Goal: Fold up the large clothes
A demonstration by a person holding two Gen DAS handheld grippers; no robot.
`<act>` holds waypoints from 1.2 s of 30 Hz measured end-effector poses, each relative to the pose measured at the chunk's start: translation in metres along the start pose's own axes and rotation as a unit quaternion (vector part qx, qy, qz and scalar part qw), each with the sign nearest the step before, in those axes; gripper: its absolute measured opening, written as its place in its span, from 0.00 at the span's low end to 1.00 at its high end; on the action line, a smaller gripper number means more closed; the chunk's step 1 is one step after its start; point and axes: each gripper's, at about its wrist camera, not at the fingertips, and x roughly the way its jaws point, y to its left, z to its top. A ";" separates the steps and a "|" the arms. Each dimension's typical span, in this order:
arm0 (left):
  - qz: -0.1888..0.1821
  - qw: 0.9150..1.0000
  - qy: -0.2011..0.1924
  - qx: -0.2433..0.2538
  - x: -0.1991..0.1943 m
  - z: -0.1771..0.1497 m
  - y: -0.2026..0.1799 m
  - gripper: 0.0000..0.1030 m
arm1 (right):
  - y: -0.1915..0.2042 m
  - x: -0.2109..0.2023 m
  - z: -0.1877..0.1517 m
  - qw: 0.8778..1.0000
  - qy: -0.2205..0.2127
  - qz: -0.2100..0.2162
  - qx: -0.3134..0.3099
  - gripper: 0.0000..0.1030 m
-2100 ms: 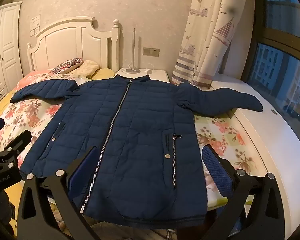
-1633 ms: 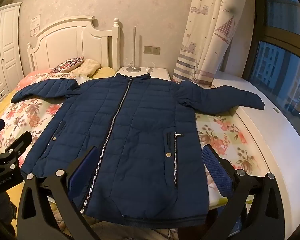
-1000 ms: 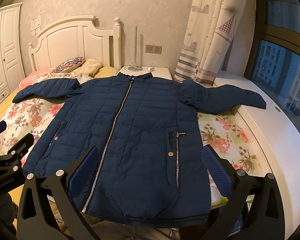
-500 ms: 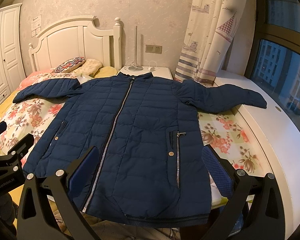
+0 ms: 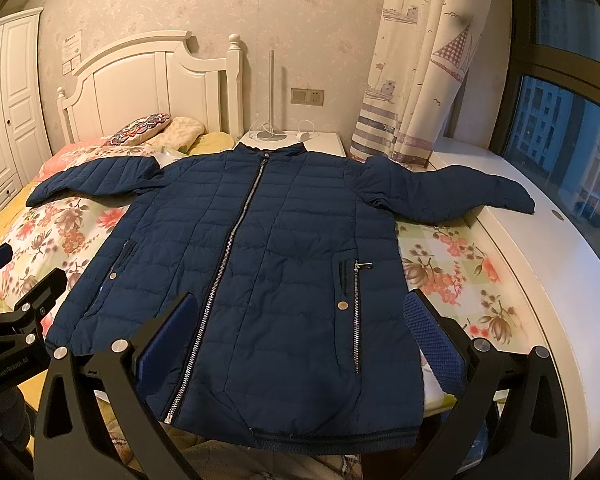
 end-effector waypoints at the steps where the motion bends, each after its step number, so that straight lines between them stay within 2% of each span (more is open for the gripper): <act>1: 0.000 1.000 0.000 0.000 0.000 0.000 0.000 0.98 | 0.000 0.000 0.000 1.000 0.000 0.000 0.000 0.96; 28: 0.000 1.000 0.005 0.006 0.001 -0.003 0.005 0.98 | 0.002 0.002 -0.004 1.000 0.006 0.002 0.002 0.96; 36: -0.005 1.000 0.028 0.010 0.024 -0.008 0.001 0.98 | -0.012 0.031 -0.011 0.999 0.027 0.015 0.025 0.96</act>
